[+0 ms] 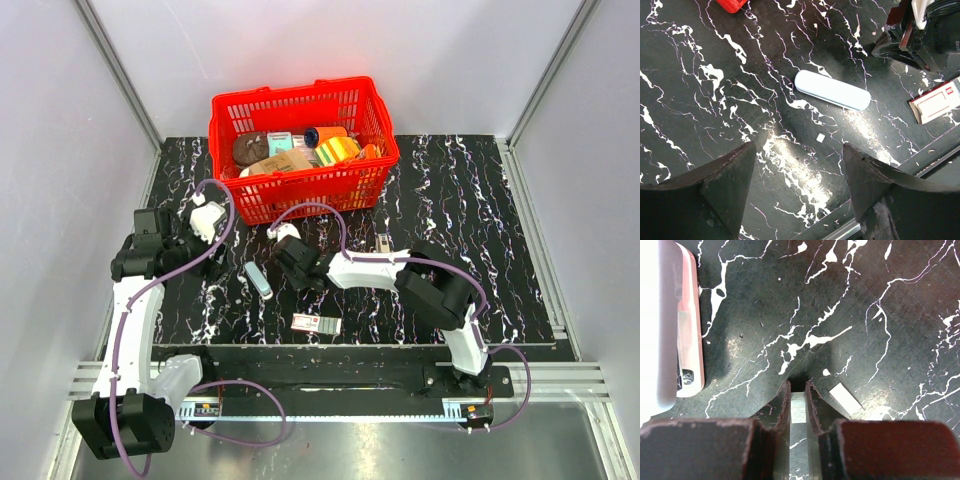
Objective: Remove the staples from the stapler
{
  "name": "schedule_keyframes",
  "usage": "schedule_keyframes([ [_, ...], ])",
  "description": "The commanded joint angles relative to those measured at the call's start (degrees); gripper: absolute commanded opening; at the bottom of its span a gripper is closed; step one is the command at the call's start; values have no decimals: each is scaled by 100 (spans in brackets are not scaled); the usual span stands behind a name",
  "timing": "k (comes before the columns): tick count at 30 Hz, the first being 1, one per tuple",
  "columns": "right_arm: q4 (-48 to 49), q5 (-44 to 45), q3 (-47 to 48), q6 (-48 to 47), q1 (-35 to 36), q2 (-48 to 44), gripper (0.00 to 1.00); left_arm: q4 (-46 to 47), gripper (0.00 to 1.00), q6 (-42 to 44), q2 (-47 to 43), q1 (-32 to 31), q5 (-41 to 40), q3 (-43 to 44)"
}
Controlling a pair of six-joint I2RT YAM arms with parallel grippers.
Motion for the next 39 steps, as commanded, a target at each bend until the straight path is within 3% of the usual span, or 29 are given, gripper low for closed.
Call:
schedule_keyframes([
  [1,-378,307,-86,126,31,-268,13,134,75,-15,-54,42,334,-52],
  [9,-1186,563,-59,942,31,-1225,2,143,81,248,253,-37,941,-88],
  [20,-2356,694,-1315,3912,391,-2413,0,600,81,222,254,-739,538,-315],
  [28,-2900,1037,-1053,5380,865,-2036,0,627,81,275,-9,-784,335,-562],
  [39,-3138,1169,-842,6348,1015,-1631,0,565,81,398,-159,-784,151,-676],
])
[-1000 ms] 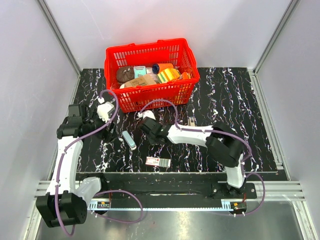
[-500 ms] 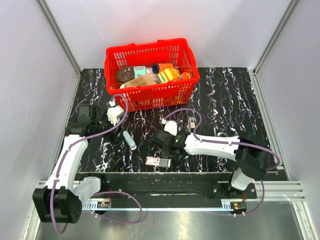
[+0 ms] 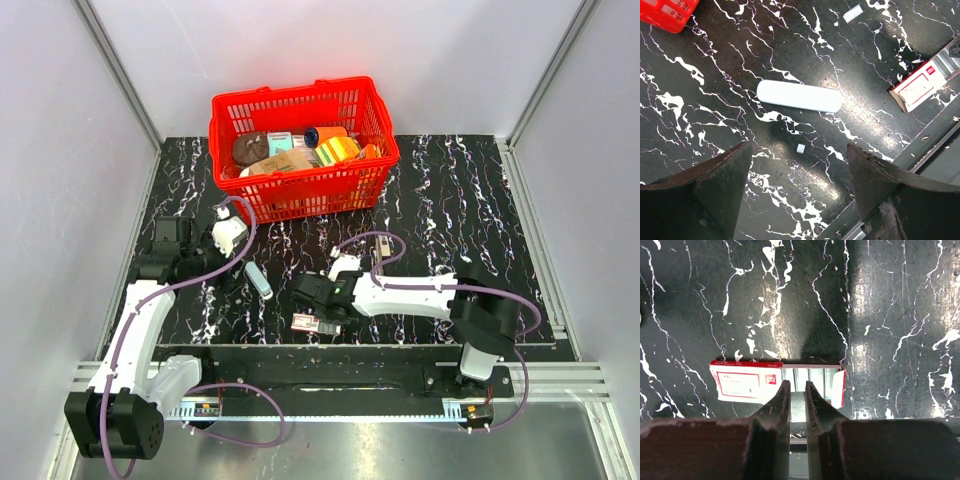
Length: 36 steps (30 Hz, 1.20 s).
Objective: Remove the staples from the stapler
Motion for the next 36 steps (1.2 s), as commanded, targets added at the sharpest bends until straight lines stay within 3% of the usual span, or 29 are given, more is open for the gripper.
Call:
schedule_keyframes([
  [1,-251,400,304,639,71,192,0,132,81,120,-76,-8,-83,-12],
  [36,-102,462,497,578,194,675,0,88,81,217,-102,-8,-215,-38],
])
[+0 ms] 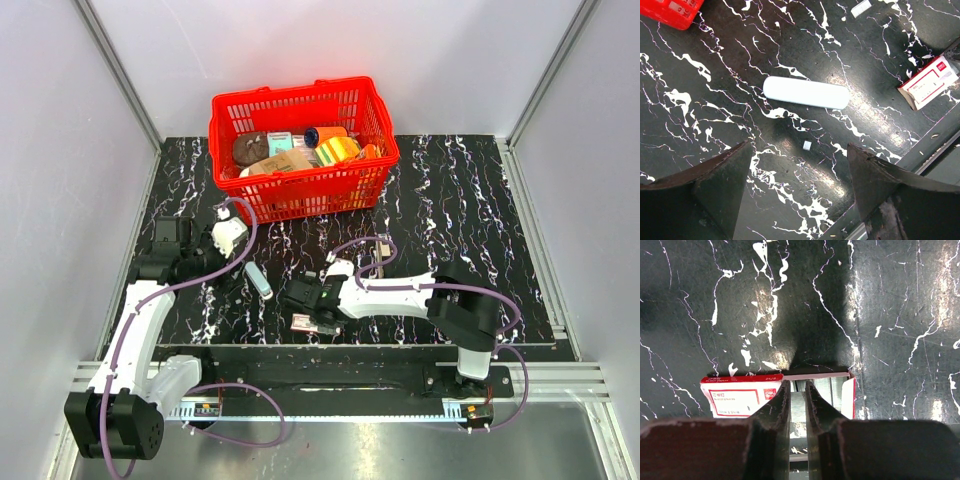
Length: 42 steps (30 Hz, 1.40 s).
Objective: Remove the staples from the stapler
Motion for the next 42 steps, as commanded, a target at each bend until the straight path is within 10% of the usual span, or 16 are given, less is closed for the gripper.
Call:
schedule_keyframes([
  [1,14,267,191,15,67,13,1,91,82,86,-91,-8,-34,-36],
  [15,-12,364,235,-196,94,-171,31,38,82,86,-65,-17,-51,34],
  [34,1401,261,218,-1846,-713,-1024,25,354,79,-169,242,-122,238,87],
  [42,2395,-233,-993,-3078,-1856,-2138,27,1364,80,-135,1093,-1746,-498,245],
])
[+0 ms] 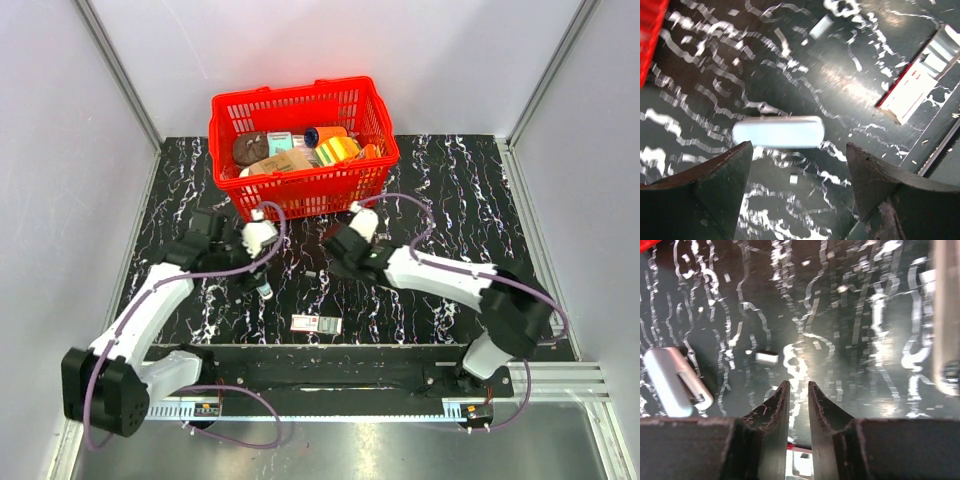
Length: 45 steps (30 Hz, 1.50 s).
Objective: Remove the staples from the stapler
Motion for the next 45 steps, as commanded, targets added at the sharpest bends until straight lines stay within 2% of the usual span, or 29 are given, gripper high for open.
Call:
schedule_keyframes([
  [1,590,-258,-747,-832,-497,-1188,27,879,80,139,672,-956,-458,348],
  [5,600,-565,-1302,-947,-946,-1971,29,1091,84,587,1919,-1476,-502,883],
  [8,582,-689,-1557,-1035,-1079,-2376,31,1091,99,1061,2659,-1740,-468,1270],
  [15,626,-1031,-1725,-1263,-1518,-3044,36,1171,99,1774,3846,-1987,-546,2061],
  [19,696,-1269,-1707,-1351,-1773,-3115,36,1030,99,2099,4216,-2118,-511,2326],
  [24,740,-1725,-1742,-1378,-2177,-3159,33,810,99,2556,4331,-2294,-441,2256],
  [30,793,-2068,-1830,-1430,-2529,-3265,31,766,99,2610,4559,-2505,-590,2352],
  [36,802,-2210,-1900,-1448,-2687,-3370,27,608,93,2548,4840,-2602,-766,2633],
  [45,793,-2324,-1927,-1439,-2723,-3405,16,485,68,2443,4929,-2655,-1047,2652],
])
